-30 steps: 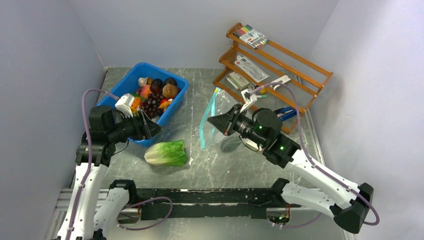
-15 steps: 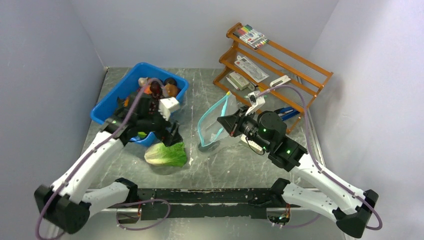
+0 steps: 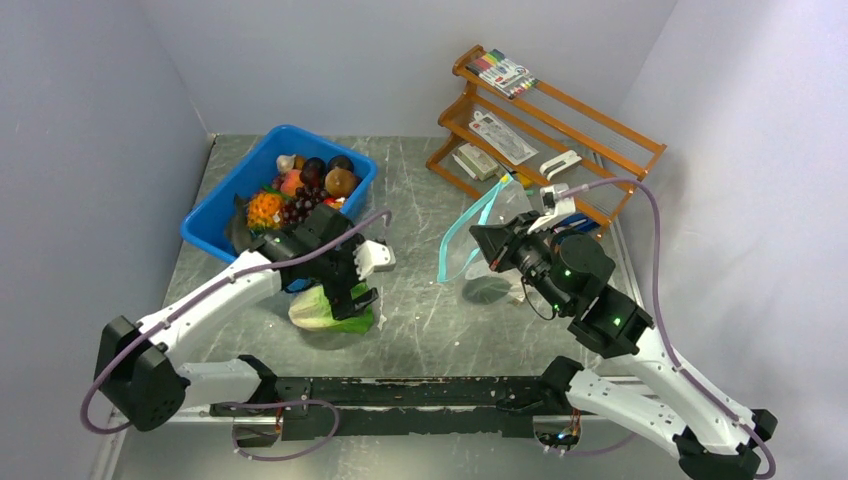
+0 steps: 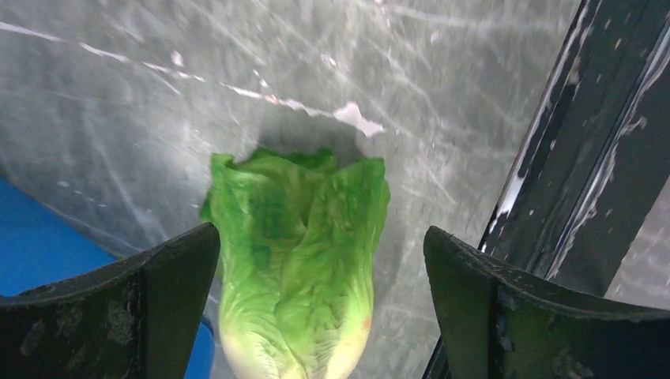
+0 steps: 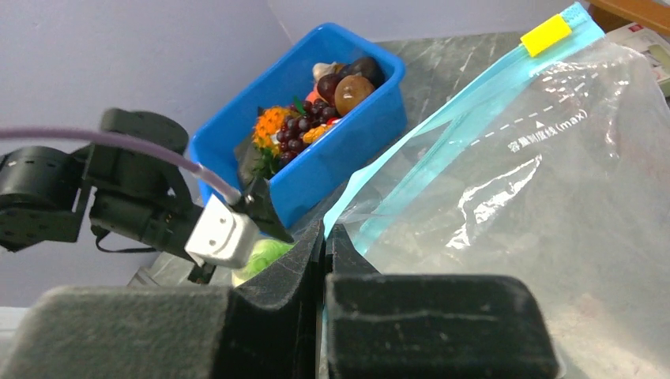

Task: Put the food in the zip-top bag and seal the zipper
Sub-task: Pick up the fake vegetable at the center of the board.

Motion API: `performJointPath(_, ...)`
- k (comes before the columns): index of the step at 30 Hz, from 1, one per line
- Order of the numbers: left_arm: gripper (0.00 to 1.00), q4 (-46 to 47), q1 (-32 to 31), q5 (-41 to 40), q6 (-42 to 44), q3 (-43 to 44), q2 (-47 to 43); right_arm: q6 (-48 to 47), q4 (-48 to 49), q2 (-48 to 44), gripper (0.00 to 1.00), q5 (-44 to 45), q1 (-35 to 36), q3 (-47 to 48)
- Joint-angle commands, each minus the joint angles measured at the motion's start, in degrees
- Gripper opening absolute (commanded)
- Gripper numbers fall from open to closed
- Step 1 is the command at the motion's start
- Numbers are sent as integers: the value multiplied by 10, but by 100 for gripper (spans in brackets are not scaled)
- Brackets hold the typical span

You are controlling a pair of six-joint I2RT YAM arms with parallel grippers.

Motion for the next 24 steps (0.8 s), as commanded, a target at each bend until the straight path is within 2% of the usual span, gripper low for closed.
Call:
performJointPath(1,100,-15,-13,-38,64,-29,16,-8,-17,-4,0,27,-2,20)
performJointPath(12,100,34,-14,-143,74,-98,60,7,-23,-6,0,30,-2,27)
performJointPath(15,99,63,-13,-147,81,-101,78,15,-21,-8,0,30,-3,23)
performJointPath(19,88,85,-15,-151,88,-113,96,25,-20,-11,0,26,-2,21)
performJointPath(21,85,95,-20,-156,90,-117,100,27,-19,-13,0,22,-2,19)
performJointPath(24,70,99,-26,-145,96,-114,99,29,-18,-17,0,22,-3,15)
